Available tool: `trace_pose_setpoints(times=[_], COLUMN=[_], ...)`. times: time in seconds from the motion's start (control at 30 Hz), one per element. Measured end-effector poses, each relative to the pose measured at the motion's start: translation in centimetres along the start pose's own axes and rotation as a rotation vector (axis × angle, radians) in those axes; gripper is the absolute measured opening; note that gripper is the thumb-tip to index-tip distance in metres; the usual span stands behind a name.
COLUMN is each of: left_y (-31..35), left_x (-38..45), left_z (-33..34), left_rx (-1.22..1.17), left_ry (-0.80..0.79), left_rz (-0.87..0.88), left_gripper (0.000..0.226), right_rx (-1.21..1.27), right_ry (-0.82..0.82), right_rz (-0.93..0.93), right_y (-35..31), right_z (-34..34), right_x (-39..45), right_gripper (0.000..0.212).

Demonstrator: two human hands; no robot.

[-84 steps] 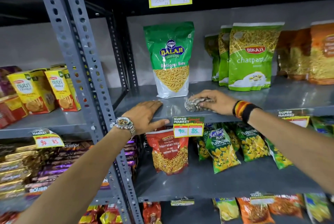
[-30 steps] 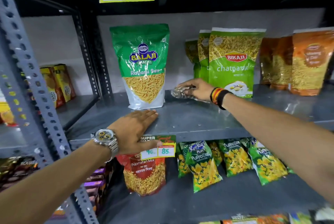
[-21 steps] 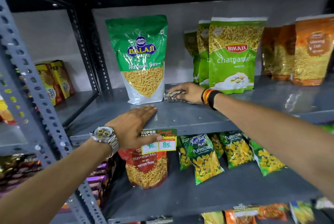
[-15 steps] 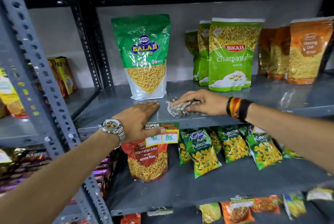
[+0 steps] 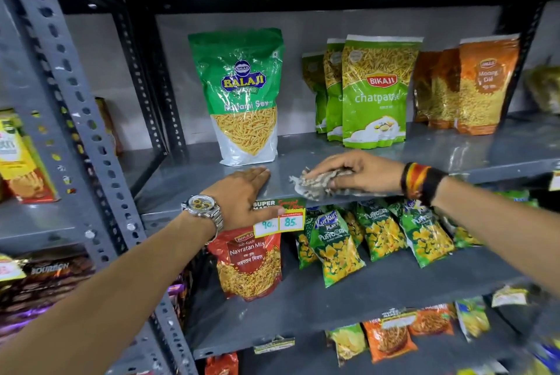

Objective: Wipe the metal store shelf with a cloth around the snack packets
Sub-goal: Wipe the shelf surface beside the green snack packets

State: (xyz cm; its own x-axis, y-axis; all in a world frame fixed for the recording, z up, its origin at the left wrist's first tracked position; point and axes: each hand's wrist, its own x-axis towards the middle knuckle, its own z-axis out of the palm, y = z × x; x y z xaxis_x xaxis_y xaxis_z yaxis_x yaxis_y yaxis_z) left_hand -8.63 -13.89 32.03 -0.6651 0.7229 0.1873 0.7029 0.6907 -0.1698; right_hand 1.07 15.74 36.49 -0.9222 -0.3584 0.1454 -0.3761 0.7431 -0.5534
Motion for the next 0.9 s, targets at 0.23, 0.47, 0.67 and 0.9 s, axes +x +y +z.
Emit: trace_pose_setpoints(times=[0.23, 0.47, 0.67, 0.9], left_y=[3.0, 8.0, 8.3, 8.3], left_x=[1.4, 4.3, 4.3, 4.3], left_z=[-1.3, -1.2, -1.0, -1.1], left_rx=[-0.033, 0.017, 0.0, 0.008], left_ry=[0.024, 0.007, 0.035, 0.022], left_rz=[0.008, -0.03, -0.069, -0.067], left_gripper=[0.109, 0.107, 0.107, 0.102], right_rx=[0.038, -0.064, -0.082, 0.089], right_ry=[0.392, 0.251, 0.135, 0.101], right_rz=[0.133, 0.089, -0.016, -0.052], right_y=[4.4, 7.6, 9.5, 10.9], right_z=[-8.0, -7.7, -5.9, -5.9], right_x=[-0.5, 5.1, 8.9, 7.6], right_gripper=[0.041, 0.039, 0.038, 0.04])
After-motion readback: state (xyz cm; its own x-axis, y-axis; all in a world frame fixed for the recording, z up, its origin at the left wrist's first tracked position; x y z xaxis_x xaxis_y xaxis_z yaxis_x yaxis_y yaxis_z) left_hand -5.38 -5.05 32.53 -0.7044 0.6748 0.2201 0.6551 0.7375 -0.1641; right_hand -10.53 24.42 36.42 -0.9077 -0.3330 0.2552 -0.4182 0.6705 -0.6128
